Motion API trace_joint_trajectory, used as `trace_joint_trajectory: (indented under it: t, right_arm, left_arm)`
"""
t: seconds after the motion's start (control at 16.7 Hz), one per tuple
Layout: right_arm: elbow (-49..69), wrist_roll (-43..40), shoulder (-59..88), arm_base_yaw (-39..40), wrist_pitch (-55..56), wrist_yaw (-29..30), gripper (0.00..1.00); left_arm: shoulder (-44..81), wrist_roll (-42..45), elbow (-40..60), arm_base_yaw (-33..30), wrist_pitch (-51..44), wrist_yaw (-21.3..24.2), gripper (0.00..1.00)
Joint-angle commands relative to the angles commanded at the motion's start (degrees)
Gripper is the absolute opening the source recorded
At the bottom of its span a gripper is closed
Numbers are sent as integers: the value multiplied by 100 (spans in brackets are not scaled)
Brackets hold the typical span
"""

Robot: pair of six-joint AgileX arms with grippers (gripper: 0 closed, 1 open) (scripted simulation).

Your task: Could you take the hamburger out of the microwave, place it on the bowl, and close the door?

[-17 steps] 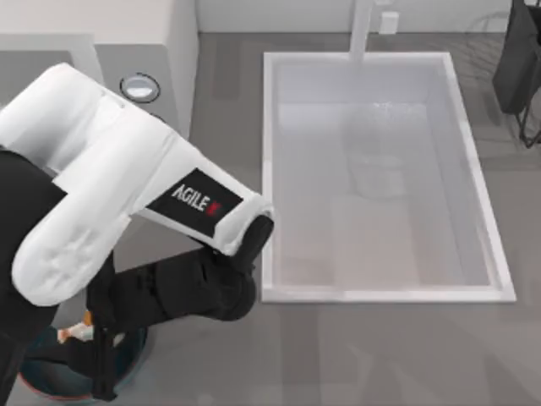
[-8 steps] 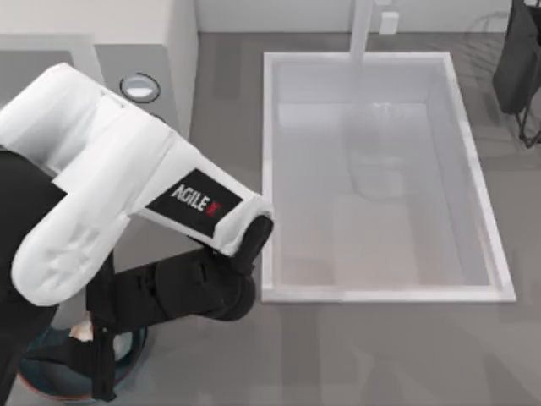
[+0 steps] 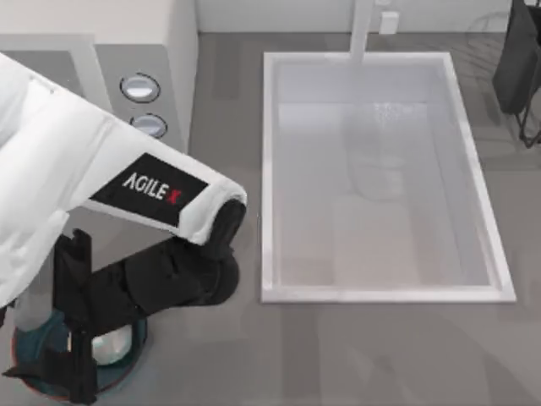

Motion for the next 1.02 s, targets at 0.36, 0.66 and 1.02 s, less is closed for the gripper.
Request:
trace_joint_trajectory:
  t: [0.36, 0.66, 1.02]
  right_arm:
    - [0, 0, 0, 0, 0, 0, 100]
    - [0, 0, 0, 0, 0, 0, 100]
    - [0, 0, 0, 0, 0, 0, 100]
  left_arm:
    - [-2672, 2975, -1634, 807, 1470, 945, 100]
    - [-5564, 6719, -3267, 1665, 3285, 1883, 100]
    - [-9008, 11368, -5050, 2681, 5763, 2895, 100]
